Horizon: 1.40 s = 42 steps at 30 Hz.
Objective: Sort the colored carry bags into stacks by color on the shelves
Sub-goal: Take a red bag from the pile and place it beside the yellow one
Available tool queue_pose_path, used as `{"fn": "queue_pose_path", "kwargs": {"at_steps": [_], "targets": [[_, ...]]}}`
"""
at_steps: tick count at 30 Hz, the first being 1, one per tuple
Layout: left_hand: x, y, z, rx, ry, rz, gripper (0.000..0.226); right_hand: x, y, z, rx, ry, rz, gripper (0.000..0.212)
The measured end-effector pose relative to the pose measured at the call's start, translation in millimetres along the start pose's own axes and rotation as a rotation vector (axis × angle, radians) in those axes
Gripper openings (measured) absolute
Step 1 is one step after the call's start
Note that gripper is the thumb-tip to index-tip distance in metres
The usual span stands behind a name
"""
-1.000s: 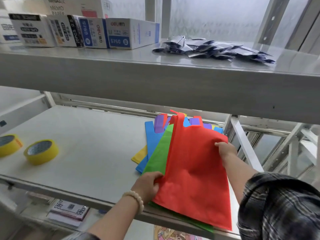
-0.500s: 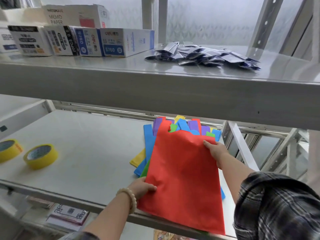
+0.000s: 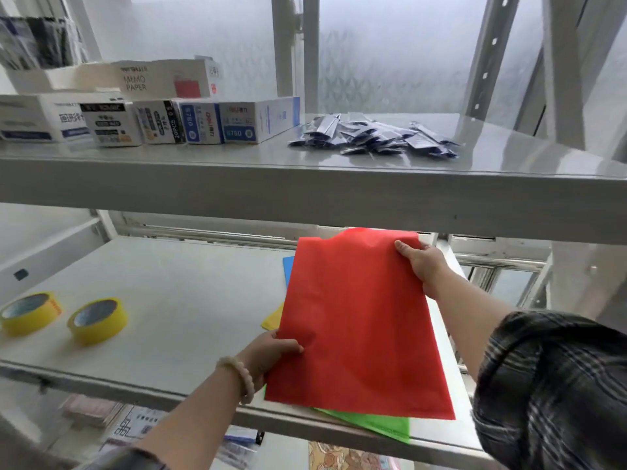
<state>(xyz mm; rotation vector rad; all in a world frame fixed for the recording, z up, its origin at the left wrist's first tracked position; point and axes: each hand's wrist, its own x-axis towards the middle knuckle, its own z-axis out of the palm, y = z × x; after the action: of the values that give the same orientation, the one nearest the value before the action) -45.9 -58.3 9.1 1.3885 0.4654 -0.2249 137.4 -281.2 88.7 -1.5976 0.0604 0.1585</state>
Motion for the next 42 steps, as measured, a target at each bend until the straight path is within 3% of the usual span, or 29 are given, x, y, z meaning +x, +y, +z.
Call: {"fn": "queue_pose_path", "kwargs": {"at_steps": [5, 13, 21, 28, 33, 37, 42], "targets": [[-20, -12, 1, -0.031, -0.090, 0.043, 0.042, -26, -12, -7, 0.031, -0.098, -0.027, 0.021], [-53, -37, 32, -0.057, -0.034, 0.191, 0.065, -46, -22, -36, 0.007, -0.172, -0.087, 0.029], [-114, -70, 74, -0.001, 0.105, 0.279, 0.070, -71, -4, -50, -0.097, -0.305, -0.117, 0.047], [-155, -101, 70, 0.016, 0.189, 0.275, 0.068, -115, 6, -47, -0.175, -0.364, -0.176, 0.048], [-176, -118, 65, 0.043, 0.140, 0.266, 0.084, -147, 11, -59, -0.190, -0.363, -0.177, 0.049], [-181, -133, 72, 0.054, 0.110, 0.250, 0.080, -174, 17, -77, -0.183, -0.334, -0.170, 0.047], [-180, -152, 94, 0.102, -0.004, 0.225, 0.099, -211, 26, -110, -0.148, -0.321, -0.157, 0.039]]}}
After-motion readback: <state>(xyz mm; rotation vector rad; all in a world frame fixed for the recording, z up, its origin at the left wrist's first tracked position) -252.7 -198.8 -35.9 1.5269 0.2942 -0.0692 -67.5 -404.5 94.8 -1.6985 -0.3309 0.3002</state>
